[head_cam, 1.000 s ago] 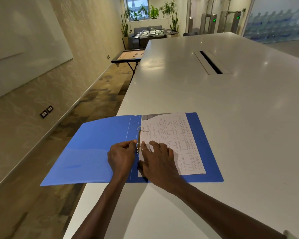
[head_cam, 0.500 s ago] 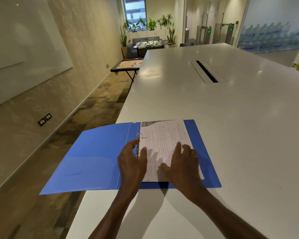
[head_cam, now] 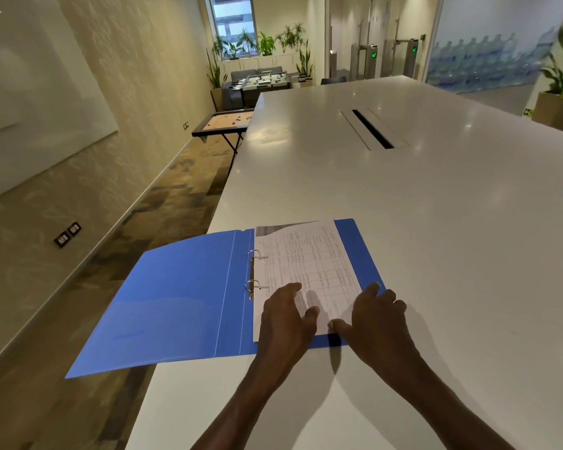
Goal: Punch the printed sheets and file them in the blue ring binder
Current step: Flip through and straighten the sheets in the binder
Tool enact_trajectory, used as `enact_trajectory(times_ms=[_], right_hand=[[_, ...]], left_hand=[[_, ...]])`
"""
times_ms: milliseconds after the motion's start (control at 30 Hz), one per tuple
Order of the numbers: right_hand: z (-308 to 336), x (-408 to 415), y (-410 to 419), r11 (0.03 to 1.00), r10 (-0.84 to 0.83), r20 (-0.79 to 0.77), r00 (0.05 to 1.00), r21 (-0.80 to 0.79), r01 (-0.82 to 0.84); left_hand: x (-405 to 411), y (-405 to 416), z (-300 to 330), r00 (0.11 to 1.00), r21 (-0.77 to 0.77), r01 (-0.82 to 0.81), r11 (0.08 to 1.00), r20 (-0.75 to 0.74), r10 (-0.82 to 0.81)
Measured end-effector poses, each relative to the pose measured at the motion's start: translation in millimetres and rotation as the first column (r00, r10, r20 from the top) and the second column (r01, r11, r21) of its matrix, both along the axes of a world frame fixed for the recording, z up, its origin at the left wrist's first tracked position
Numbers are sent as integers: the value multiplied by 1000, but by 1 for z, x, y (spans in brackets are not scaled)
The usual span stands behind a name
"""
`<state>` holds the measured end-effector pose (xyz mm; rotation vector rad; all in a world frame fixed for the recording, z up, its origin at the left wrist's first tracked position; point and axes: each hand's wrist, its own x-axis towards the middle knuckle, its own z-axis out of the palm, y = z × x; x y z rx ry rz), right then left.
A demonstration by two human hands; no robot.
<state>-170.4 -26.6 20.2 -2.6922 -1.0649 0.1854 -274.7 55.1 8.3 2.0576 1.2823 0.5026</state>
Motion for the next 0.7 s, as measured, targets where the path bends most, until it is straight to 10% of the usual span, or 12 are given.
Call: enact_trajectory(times_ms=[400,600,700], right_hand=[[3,11,8,973,123,-310,943,222,-54],[12,15,21,876,204,-736,646,432,216],[15,21,23,843,242,-631,737,512,162]], left_hand=[[-3,-1,5,990,2,119,993,-71,-118],[-8,9,13,986,27,156,987,61,-158],[-7,11,18,986,-7,152,988,69,-151]])
